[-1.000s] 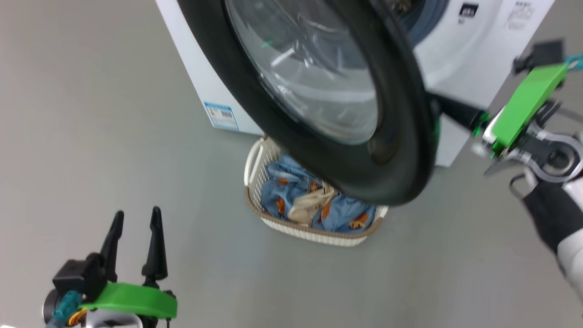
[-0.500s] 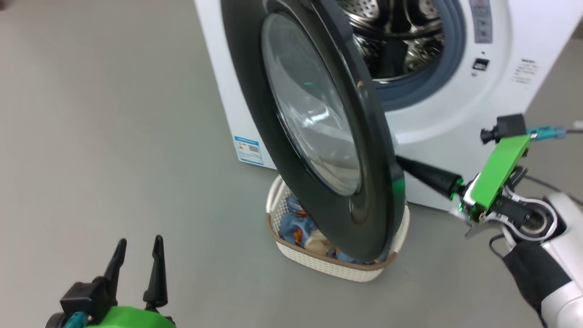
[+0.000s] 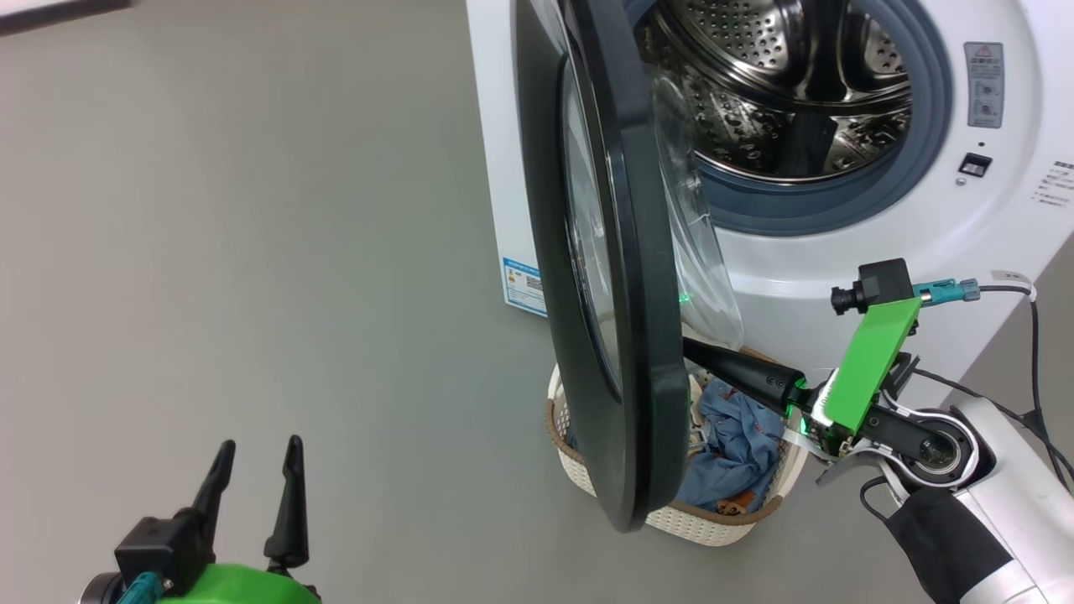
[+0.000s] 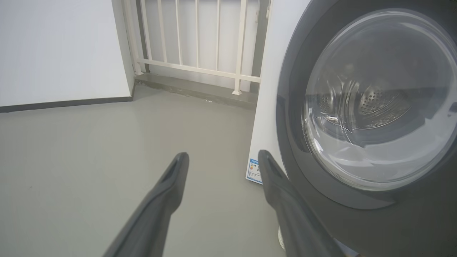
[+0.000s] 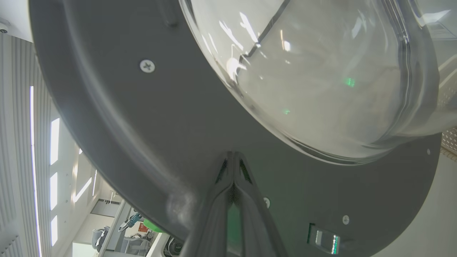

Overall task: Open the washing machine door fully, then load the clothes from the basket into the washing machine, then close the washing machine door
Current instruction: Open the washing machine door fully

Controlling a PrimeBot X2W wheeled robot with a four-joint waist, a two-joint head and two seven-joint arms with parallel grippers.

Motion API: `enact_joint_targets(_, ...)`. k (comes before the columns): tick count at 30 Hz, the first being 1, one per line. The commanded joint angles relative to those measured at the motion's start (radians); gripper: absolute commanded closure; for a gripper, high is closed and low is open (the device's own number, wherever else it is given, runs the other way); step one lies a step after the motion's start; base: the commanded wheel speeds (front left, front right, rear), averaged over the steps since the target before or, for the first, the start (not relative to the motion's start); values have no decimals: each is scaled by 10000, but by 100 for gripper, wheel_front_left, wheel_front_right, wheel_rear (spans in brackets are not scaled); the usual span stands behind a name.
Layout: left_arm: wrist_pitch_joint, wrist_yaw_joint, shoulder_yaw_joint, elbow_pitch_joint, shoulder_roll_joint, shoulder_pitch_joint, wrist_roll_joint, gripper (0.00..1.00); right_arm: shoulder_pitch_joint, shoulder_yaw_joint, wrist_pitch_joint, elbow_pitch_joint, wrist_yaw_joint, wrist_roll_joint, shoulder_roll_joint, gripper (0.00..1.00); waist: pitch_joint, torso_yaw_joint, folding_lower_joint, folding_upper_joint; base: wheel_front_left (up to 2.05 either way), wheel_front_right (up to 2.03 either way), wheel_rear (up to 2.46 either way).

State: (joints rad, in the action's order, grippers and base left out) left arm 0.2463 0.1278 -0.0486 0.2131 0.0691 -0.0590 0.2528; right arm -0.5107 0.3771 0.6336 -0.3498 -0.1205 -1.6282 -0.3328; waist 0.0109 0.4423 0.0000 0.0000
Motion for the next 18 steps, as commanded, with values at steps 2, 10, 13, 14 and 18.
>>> enact_joint_targets(2, 39, -56, 293, -292, 194, -206, -38, 0, -4, 113, 51, 352, -102, 43, 147, 100, 33, 63, 0, 0, 0, 0, 0)
enact_joint_targets(10, 53, -154, 272, -321, 241, -241, 10, 0, -65, 38, 134, 367, -102, 126, 219, 100, 54, -110, 0, 0, 0, 0, 0)
enact_joint_targets(13, 57, -179, 239, -317, 245, -247, 15, 0, -61, 20, 96, 548, -102, 247, 189, 100, 40, -263, 0, 0, 0, 0, 0)
enact_joint_targets(14, 59, -184, 227, -317, 246, -248, 18, 0, -56, 0, 74, 613, -102, 276, 178, 100, 30, -325, 0, 0, 0, 0, 0)
enact_joint_targets(18, 70, -195, 184, -317, 246, -233, 44, 0, -30, -33, -120, 784, -102, 528, 114, 100, -4, -639, 0, 0, 0, 0, 0)
